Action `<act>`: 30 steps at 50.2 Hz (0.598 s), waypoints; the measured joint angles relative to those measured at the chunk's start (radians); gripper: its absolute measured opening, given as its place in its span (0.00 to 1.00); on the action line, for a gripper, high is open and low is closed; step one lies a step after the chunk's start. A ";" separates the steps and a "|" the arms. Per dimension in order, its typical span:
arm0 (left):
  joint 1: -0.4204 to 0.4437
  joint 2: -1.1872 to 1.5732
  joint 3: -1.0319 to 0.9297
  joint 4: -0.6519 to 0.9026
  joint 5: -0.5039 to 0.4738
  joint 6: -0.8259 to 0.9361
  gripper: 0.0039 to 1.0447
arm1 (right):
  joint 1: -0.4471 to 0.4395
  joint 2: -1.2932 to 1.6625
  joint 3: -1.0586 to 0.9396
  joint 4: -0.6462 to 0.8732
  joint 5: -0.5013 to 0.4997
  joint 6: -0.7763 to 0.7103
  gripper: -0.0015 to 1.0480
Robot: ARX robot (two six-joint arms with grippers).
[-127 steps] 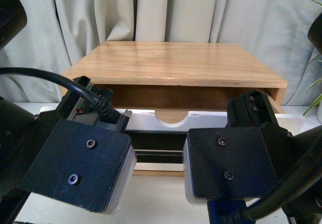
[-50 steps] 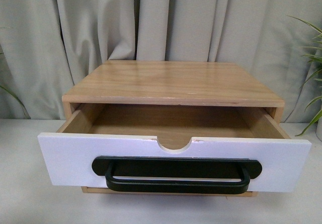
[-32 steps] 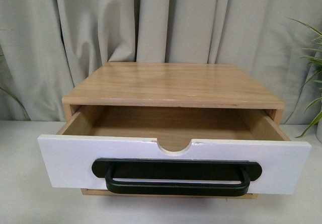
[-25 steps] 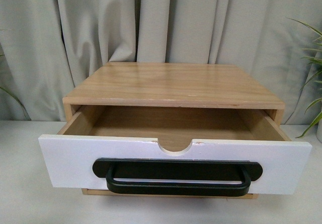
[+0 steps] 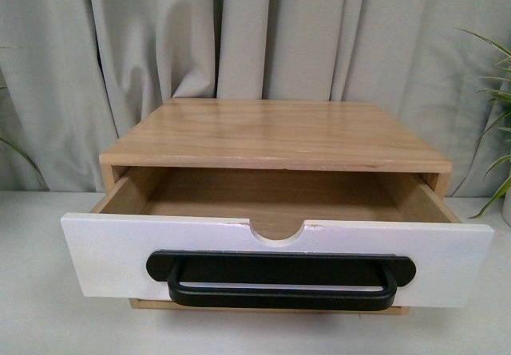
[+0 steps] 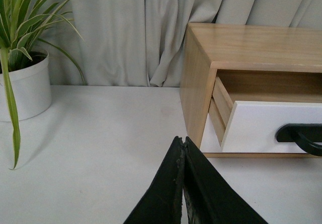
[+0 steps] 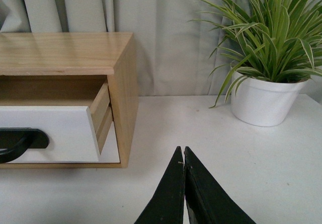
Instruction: Pull drawer
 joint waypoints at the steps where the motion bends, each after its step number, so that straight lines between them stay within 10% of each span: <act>1: 0.000 -0.001 -0.002 0.000 0.000 0.000 0.04 | 0.000 0.000 -0.002 -0.001 0.000 0.000 0.01; 30: 0.000 -0.047 -0.046 0.001 -0.002 0.000 0.10 | 0.000 -0.002 -0.002 -0.002 0.000 0.000 0.04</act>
